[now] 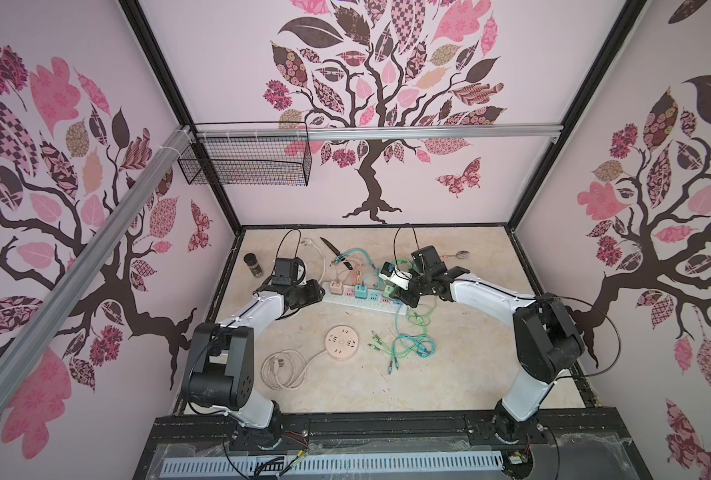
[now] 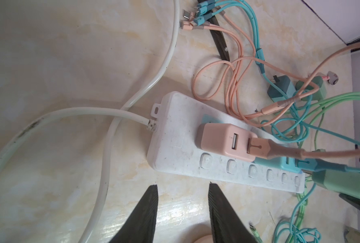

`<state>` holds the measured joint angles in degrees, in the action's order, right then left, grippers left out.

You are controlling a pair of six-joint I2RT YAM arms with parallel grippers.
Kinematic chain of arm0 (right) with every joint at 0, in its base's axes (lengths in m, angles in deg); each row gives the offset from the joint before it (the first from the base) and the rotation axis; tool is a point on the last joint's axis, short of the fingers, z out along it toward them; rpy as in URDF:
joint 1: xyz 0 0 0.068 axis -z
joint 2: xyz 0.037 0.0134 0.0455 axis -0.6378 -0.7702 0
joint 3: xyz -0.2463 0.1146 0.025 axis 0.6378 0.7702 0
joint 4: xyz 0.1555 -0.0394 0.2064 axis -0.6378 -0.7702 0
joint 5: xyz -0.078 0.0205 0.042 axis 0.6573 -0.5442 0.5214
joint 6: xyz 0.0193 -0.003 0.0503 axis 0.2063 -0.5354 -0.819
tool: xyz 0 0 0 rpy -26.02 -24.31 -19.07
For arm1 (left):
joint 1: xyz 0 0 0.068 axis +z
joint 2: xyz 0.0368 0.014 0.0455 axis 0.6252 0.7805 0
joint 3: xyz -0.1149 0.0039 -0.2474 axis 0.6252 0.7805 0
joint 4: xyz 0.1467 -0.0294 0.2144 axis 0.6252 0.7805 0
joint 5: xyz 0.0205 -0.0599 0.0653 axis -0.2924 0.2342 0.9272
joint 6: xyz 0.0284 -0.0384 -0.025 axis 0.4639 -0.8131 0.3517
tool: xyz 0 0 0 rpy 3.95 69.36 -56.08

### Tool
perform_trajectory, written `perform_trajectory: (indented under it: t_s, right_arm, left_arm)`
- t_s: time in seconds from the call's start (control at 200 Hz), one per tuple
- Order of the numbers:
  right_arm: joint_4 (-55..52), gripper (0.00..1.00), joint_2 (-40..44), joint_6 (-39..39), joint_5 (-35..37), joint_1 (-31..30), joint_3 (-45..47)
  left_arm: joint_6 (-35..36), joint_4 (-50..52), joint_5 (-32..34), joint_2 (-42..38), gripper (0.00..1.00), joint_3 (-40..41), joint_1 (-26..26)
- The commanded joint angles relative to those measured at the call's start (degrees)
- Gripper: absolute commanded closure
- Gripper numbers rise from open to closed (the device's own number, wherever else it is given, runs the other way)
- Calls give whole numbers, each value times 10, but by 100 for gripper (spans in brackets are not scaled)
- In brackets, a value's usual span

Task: Insert plugs into power strip
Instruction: Insert the plug into the socket.

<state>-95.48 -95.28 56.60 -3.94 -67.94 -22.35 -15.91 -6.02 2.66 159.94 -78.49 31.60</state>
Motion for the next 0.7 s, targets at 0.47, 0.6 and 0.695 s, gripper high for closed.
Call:
perform_trajectory:
  t_s: [0.47, 0.6, 0.695]
  right_arm:
    - [-31, 90, -36, 23, -11, -7, -50]
    - [-33, 90, -39, 25, -10, -8, -52]
    - [-33, 89, -40, 27, -8, -10, -52]
  left_arm:
    - [39, 32, 22, 70, 68, -57, 1]
    - [41, 33, 26, 76, 69, -59, 1]
    - [41, 33, 23, 82, 70, -62, 1]
